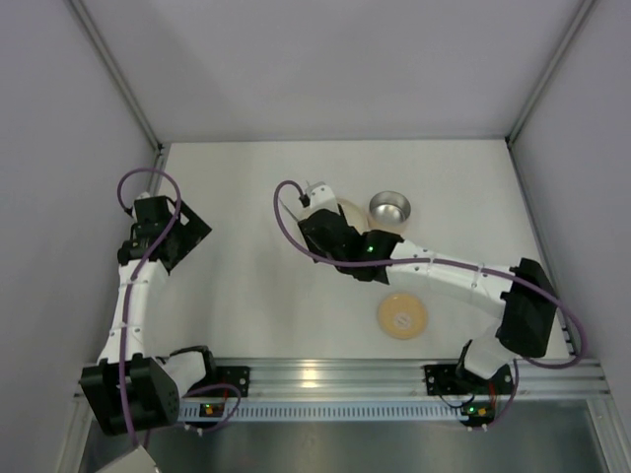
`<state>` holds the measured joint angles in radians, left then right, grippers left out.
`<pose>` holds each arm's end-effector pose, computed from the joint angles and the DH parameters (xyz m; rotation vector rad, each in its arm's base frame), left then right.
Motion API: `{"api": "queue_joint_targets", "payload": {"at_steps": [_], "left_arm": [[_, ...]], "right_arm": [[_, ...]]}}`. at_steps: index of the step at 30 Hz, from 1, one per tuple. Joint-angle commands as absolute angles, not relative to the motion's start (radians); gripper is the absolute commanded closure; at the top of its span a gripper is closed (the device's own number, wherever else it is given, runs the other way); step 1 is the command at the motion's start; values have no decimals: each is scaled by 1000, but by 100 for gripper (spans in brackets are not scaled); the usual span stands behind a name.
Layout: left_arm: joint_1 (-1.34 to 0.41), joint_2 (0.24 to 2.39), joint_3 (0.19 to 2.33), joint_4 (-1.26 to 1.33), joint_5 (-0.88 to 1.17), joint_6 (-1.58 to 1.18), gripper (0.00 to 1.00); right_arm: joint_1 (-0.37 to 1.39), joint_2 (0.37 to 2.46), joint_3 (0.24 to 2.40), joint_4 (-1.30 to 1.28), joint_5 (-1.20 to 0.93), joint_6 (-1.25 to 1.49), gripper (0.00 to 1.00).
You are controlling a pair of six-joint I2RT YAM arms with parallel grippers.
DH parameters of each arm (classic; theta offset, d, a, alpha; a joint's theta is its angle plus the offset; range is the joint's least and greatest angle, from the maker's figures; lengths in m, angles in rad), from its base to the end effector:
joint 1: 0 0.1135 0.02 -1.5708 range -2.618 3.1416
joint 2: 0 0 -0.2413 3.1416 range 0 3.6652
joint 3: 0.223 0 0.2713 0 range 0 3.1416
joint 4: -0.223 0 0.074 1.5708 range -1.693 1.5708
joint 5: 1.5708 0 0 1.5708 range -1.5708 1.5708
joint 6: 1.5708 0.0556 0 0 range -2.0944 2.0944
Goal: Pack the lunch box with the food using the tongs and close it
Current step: Pick up the clamp at the center of the board.
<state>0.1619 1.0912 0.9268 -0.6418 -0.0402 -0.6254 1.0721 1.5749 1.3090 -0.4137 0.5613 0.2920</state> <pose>0.2653 0.0456 0.2500 -0.9318 2.1934 -0.1735 0.2107 0.3250 0.2671 -0.5352 2.0681 0.1636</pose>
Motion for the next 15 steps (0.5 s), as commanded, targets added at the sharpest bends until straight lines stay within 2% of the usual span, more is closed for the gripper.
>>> {"api": "queue_joint_targets", "payload": {"at_steps": [1, 8, 15], "left_arm": [[166, 1062, 920, -601, -25, -615, 2], [166, 1060, 919, -598, -14, -614, 1], [166, 1060, 917, -595, -8, -612, 1]], "right_arm": [[1042, 1496, 1325, -543, 630, 313, 50], [965, 1416, 1264, -618, 643, 348, 53], [878, 1446, 1230, -575, 519, 327, 54]]}}
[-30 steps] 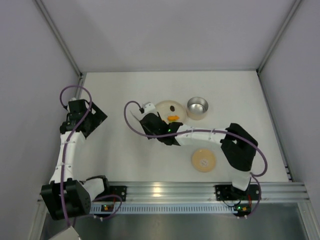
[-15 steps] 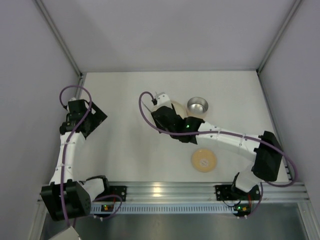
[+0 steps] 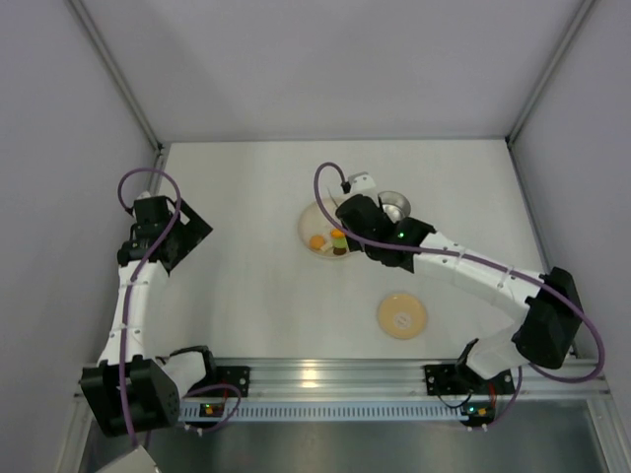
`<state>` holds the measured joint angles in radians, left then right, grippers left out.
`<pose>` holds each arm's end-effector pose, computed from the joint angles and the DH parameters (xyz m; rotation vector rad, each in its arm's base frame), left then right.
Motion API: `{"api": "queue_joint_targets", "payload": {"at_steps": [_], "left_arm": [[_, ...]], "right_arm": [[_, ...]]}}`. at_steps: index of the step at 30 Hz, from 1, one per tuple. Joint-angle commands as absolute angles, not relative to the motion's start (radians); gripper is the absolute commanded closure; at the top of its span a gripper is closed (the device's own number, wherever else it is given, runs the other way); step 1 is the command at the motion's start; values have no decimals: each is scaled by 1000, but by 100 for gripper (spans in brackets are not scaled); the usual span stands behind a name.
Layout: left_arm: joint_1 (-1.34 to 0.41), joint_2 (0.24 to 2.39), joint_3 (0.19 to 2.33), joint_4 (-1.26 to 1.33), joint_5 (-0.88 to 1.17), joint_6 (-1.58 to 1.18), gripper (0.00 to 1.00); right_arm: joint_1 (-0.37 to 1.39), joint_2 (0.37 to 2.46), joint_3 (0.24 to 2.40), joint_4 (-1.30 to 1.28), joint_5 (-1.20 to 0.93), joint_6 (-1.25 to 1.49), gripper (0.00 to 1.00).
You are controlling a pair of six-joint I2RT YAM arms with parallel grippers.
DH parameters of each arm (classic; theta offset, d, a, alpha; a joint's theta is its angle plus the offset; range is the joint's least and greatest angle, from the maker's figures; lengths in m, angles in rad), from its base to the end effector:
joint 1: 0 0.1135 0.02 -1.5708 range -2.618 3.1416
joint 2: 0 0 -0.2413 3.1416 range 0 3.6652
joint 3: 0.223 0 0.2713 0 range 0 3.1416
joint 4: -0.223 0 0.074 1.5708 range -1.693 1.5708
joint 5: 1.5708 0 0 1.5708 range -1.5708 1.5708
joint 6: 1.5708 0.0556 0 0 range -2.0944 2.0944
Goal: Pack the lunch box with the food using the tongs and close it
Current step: Pick up the clamp at the center of the board, then pick up the fake food from the plate.
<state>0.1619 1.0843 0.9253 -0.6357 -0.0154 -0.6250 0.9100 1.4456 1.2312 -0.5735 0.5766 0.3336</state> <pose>0.2651 0.0442 0.2517 -0.9174 2.1906 -0.2050 0.2364 0.2547 0.2697 -0.3656 2.1767 -0.0014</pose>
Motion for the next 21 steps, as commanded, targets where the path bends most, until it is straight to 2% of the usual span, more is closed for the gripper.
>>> {"api": "queue_joint_targets", "payload": {"at_steps": [1, 16, 21], "left_arm": [[166, 1061, 917, -597, -9, -612, 2], [166, 1060, 917, -597, -11, -609, 1], [166, 1062, 917, -597, -9, -607, 1]], "right_arm": [[867, 1456, 1233, -569, 505, 327, 53], [796, 1618, 1290, -519, 384, 330, 55], [790, 1632, 1292, -512, 368, 336, 59]]}}
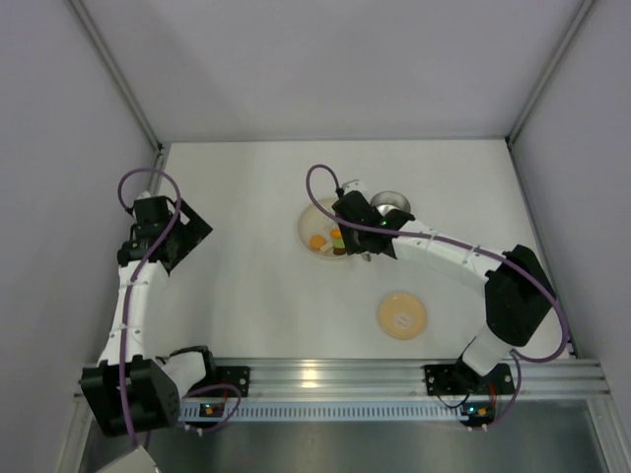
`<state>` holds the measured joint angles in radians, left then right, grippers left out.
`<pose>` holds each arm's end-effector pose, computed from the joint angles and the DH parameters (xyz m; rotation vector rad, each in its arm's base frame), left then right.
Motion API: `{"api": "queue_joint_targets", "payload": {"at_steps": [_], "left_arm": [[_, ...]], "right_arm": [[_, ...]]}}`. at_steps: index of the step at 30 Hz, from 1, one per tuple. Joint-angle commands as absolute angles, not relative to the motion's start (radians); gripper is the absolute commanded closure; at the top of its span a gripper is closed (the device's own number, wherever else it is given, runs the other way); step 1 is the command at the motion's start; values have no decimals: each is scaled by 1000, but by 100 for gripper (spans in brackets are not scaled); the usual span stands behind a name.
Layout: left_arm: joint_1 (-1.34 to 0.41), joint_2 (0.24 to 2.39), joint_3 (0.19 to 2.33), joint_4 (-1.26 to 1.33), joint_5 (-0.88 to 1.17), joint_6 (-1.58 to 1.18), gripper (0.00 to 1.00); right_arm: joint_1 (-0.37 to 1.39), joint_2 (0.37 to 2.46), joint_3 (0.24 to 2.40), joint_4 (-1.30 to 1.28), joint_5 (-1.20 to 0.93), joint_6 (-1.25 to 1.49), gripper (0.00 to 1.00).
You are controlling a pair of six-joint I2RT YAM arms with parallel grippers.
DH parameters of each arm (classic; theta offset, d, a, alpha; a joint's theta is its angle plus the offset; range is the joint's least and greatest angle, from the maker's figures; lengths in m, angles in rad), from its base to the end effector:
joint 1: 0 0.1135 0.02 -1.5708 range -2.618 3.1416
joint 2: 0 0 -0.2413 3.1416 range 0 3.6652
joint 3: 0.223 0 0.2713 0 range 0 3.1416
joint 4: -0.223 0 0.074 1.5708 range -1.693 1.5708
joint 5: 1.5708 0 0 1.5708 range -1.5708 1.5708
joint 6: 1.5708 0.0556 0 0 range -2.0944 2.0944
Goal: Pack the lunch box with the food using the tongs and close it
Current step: Pick up the fake food from the plate.
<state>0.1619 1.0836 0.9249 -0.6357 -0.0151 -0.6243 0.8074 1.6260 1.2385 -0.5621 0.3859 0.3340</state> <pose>0.2649 0.0441 0.2517 -0.9164 2.1907 -0.2051 0.2737 0.2557 0.2079 -0.4198 2.3875 0.0217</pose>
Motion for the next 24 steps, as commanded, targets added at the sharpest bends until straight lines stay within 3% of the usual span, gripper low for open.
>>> {"api": "queue_joint_targets", "payload": {"at_steps": [1, 13, 24], "left_arm": [[166, 1062, 917, -598, -9, -609, 1], [166, 1063, 916, -597, -9, -607, 1], [166, 1063, 916, -597, -6, -607, 1]], "right_arm": [[787, 1634, 1290, -509, 365, 337, 61], [773, 1594, 1292, -535, 362, 339, 87], [758, 1445, 1321, -603, 411, 325, 88]]}}
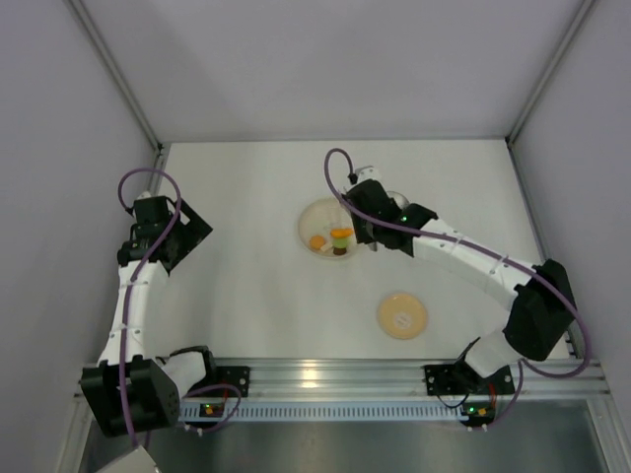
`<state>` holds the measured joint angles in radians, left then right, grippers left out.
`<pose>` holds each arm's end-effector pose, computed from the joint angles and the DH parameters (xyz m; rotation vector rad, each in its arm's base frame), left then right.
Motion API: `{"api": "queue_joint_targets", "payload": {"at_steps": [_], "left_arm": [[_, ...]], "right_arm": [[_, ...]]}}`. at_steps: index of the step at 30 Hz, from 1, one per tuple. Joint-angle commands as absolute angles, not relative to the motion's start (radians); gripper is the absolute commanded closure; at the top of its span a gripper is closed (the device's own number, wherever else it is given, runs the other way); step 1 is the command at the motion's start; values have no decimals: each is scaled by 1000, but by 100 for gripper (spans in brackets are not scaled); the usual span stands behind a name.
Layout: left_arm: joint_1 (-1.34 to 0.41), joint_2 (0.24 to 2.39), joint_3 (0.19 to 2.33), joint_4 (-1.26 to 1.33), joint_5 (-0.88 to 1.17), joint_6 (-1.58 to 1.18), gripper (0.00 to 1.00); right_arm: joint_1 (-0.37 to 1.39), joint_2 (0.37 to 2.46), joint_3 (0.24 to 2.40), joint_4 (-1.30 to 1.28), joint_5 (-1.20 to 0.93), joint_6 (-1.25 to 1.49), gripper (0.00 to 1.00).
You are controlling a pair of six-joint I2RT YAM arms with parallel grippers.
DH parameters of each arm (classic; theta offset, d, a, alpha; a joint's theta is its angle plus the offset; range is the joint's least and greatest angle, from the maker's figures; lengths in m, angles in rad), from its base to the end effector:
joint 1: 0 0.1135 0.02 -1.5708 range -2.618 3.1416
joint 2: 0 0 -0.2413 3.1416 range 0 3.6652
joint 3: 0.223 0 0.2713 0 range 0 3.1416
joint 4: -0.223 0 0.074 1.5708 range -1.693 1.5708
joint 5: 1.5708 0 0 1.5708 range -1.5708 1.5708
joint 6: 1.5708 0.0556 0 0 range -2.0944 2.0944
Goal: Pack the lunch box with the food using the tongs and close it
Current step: Pick up the fake food from the plate, then place the fake food in the packing box.
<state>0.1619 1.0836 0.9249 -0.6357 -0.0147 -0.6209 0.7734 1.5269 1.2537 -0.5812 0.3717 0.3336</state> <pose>0.2649 0.0441 0.2517 -0.9124 2.1922 -0.2039 0.2738 0.2391 0.2461 -0.3505 2.3253 0.0864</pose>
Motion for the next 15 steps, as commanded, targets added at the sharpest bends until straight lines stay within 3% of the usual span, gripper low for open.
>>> {"api": "queue_joint_targets", "payload": {"at_steps": [1, 15], "left_arm": [[166, 1063, 916, -597, -6, -607, 1], [166, 1066, 914, -592, -6, -606, 1]], "right_arm": [[756, 1422, 1321, -615, 420, 324, 88], [710, 1243, 1227, -704, 463, 336, 88]]}}
